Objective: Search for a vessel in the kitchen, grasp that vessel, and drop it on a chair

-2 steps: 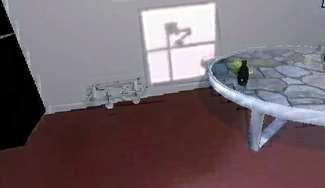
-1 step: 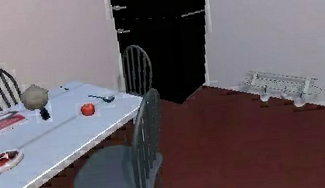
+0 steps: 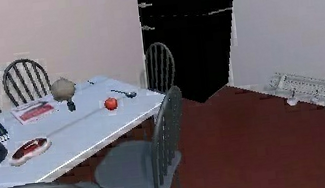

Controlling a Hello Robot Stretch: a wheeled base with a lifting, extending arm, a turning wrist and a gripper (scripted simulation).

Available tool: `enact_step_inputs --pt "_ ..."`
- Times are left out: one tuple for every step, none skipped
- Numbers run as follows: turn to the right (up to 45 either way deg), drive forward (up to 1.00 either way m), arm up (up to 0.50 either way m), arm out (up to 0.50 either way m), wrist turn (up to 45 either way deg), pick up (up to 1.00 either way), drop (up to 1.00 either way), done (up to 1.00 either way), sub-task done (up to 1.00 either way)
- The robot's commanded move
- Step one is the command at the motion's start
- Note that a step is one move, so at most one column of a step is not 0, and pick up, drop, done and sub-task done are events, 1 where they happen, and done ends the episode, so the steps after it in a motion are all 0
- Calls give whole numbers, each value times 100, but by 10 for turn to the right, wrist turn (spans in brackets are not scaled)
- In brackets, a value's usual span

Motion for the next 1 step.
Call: enact_step_inputs --pt "0 40 0 0 0 0 0 0 0"
